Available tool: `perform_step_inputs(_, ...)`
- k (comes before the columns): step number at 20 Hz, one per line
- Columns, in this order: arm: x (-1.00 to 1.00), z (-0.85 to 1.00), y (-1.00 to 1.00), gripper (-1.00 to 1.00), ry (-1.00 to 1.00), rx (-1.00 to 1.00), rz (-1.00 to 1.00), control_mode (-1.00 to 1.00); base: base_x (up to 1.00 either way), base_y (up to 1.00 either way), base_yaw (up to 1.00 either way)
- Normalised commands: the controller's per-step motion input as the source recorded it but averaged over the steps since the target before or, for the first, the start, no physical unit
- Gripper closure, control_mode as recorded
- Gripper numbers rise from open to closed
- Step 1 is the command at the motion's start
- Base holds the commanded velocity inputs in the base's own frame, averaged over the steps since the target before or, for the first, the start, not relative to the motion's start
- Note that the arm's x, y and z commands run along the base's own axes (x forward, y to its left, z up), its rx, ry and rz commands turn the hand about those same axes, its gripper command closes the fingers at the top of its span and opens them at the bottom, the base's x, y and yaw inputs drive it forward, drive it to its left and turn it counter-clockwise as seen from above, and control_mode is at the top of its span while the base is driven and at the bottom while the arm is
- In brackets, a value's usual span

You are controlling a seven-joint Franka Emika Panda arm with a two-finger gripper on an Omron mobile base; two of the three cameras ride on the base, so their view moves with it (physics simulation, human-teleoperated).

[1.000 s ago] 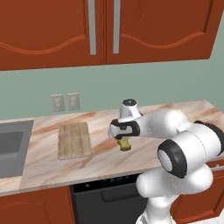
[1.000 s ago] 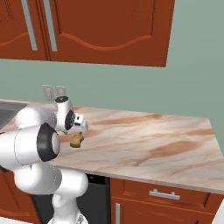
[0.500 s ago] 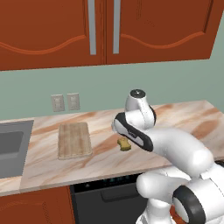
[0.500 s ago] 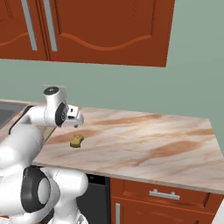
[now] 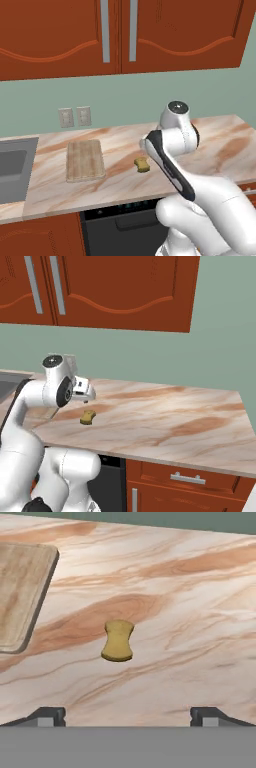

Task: Pick up the sponge from the counter and clean the cutting board by briefly scrubbing or pressing down on the cutting board. Once finished, release the sponge.

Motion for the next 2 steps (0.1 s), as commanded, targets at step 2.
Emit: perform_step_inputs(2,-0.30,0.37,-0.31,-1.00,0.00,0.03,0.00,-1.00,0.00,0.00,0.00)
